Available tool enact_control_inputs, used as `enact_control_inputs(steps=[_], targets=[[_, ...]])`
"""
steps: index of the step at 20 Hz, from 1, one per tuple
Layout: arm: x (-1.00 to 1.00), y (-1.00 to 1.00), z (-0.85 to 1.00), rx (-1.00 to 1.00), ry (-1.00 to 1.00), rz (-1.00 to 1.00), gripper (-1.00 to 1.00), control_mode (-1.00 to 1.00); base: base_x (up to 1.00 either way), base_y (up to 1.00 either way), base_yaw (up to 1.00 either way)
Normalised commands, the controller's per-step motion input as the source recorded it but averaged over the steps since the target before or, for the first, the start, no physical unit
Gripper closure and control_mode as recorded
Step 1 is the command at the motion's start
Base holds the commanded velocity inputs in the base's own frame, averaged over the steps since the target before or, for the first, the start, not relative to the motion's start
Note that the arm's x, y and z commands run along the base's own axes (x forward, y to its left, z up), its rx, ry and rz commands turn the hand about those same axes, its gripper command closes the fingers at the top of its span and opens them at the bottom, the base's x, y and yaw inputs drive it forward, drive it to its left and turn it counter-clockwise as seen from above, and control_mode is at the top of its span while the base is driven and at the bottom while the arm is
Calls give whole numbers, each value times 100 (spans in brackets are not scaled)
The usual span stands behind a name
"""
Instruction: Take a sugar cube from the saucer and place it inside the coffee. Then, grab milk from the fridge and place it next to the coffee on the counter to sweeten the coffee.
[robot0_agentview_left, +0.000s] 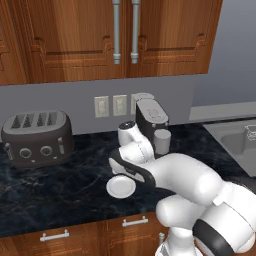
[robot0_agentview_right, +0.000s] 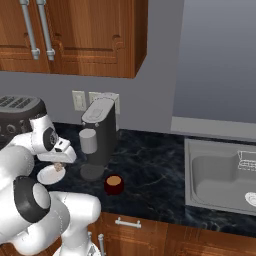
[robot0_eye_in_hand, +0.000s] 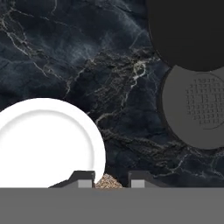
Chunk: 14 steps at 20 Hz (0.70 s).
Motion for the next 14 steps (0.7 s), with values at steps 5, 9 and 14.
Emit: enact_control_inputs(steps=[5,9,14], targets=[[0,-76,27,0,0,0,100,-100,0,0,0],[0,-81,21,0,0,0,100,-100,0,0,0],[0,-85,16,0,0,0,100,-100,0,0,0]])
